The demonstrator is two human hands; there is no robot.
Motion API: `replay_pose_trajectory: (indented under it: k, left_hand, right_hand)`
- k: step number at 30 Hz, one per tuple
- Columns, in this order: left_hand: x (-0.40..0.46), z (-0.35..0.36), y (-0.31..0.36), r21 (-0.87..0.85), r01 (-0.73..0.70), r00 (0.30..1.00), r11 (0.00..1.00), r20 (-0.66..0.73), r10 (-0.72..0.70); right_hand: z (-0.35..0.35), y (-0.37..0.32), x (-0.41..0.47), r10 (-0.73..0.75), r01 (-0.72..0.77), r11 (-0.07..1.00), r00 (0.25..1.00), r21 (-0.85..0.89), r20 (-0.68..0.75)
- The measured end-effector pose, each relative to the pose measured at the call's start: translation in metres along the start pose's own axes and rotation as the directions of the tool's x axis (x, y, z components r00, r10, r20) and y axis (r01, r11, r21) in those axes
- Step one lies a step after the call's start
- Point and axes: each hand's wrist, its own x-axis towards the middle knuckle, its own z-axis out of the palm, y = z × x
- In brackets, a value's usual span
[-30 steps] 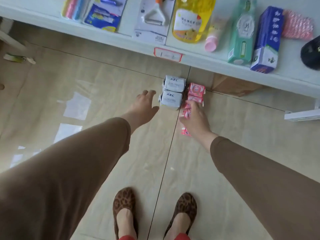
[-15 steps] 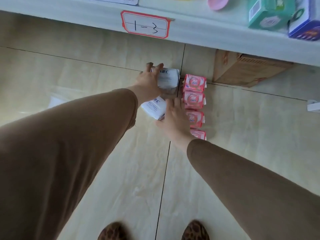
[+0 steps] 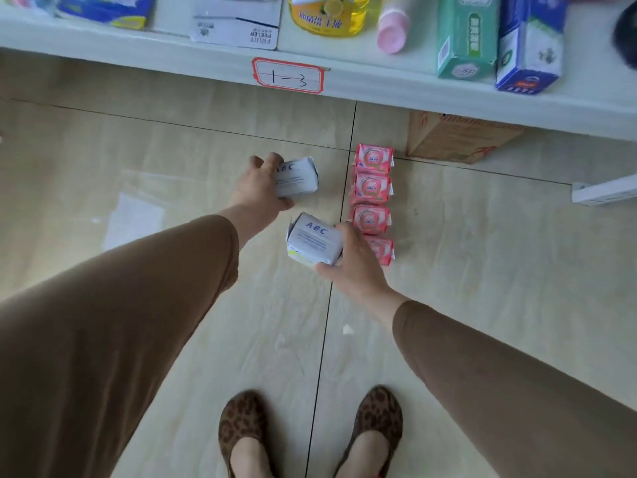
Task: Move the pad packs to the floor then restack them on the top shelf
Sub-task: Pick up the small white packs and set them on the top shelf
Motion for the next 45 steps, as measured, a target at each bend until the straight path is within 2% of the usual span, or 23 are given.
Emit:
replay_pose_trajectory:
  k: [5,10,16,22,28,36,39,45]
  left_hand:
    - [-0.11,-0.105,0.027,-0.106,0.045,0.997,0.993,0.07,-0.037]
    - [-0.21,-0.265,0.094,-0.135,-0.045,0.998,0.99,0.035,0.051]
    - [-0.297,-0.467,0.209,-0.192,-0.21,0.976,0.959,-0.099,0.194]
    - [-0.313,-0.595,0.306,-0.134,-0.412,0.895,0.901,-0.243,0.373]
    - [-0.259,-0.657,0.39,-0.014,-0.522,0.822,0.853,-0.276,0.499]
    - [-0.142,-0.663,0.5,0.09,-0.434,0.856,0.897,-0.269,0.441]
    - [-0.099,-0.662,0.533,0.143,-0.399,0.865,0.906,-0.268,0.423]
    - [-0.029,-0.67,0.581,0.261,-0.38,0.868,0.888,-0.231,0.439]
  right_hand:
    - [-0.094,-0.074,-0.107,0.073,-0.078,0.979,0.997,0.191,0.033]
    - [-0.218,-0.214,-0.205,0.06,-0.062,0.954,0.998,0.295,0.017]
    - [-0.382,-0.381,-0.292,-0.043,0.079,0.925,0.994,0.372,-0.104]
    - [-0.503,-0.47,-0.322,-0.169,0.253,0.901,0.953,0.353,-0.252]
    - [-0.589,-0.499,-0.286,-0.272,0.384,0.865,0.9,0.324,-0.34]
    - [-0.688,-0.488,-0.183,-0.361,0.443,0.873,0.867,0.203,-0.343]
    - [-0.716,-0.485,-0.151,-0.398,0.457,0.874,0.867,0.162,-0.3]
    - [-0.733,-0.48,-0.098,-0.412,0.456,0.871,0.88,0.184,-0.236]
